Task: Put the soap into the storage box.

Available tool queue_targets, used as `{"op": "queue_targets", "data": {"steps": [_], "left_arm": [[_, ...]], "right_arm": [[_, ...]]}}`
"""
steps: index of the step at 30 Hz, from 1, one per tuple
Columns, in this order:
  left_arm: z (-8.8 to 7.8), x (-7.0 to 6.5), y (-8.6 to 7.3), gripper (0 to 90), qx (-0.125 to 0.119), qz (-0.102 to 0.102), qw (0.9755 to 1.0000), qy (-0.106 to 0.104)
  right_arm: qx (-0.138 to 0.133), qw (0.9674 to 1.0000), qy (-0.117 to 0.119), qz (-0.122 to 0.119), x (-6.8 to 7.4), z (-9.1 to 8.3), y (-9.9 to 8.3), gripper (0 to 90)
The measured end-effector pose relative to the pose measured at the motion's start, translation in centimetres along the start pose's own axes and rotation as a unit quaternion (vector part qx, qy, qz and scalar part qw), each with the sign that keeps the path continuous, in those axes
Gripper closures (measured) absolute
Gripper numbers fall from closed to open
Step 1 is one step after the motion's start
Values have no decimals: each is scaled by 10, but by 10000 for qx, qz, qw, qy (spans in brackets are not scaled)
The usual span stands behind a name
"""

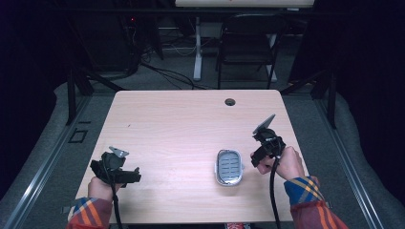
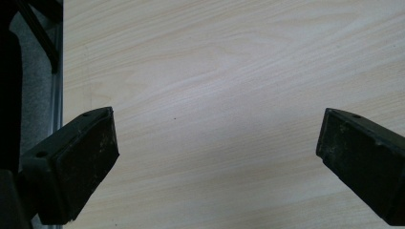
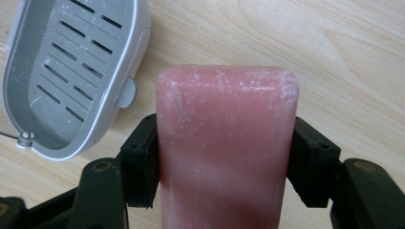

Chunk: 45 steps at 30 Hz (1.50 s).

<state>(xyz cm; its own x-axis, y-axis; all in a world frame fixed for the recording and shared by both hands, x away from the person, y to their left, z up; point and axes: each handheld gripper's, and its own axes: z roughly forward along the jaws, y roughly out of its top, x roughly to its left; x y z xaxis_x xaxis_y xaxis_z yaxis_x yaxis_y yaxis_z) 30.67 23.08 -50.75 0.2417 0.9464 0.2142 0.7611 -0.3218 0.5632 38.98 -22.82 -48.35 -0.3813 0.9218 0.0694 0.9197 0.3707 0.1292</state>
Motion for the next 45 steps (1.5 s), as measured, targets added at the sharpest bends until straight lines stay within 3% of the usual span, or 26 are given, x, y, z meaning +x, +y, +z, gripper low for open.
{"op": "queue_targets", "data": {"steps": [5,13,22,27,30,33,38,39,40,42,45], "left_arm": [[0,-1,0,2,-11,-7,10000,1],[0,-1,0,2,-12,19,10000,-2],[0,-1,1,2,-10,46,10000,-3],[0,-1,1,2,-3,20,10000,-4],[0,-1,0,2,-6,-3,10000,-9],[0,-1,0,2,-8,-9,10000,-9],[0,0,0,2,-7,-5,10000,-11],[0,0,0,2,-9,-10,10000,-7],[0,0,0,2,-6,-4,10000,-14],[0,0,0,2,-5,-6,10000,-14],[0,0,0,2,-11,-9,10000,-15]], "right_arm": [[-55,10000,-3,-54,7,-5,2,373],[129,9994,-71,-314,18,-11,9,373],[138,9989,-141,-424,24,-20,15,373],[43,9993,-123,-362,28,-20,16,373],[173,9985,-151,-500,31,-23,21,373],[112,9986,-160,-496,37,-23,23,373],[257,9971,-186,-686,47,-22,31,373],[145,9980,-150,-603,49,-19,31,373],[334,9964,-199,-758,50,-20,34,373],[245,9972,-164,-682,53,-17,34,373],[395,9959,-183,-797,57,-14,38,373]]}}
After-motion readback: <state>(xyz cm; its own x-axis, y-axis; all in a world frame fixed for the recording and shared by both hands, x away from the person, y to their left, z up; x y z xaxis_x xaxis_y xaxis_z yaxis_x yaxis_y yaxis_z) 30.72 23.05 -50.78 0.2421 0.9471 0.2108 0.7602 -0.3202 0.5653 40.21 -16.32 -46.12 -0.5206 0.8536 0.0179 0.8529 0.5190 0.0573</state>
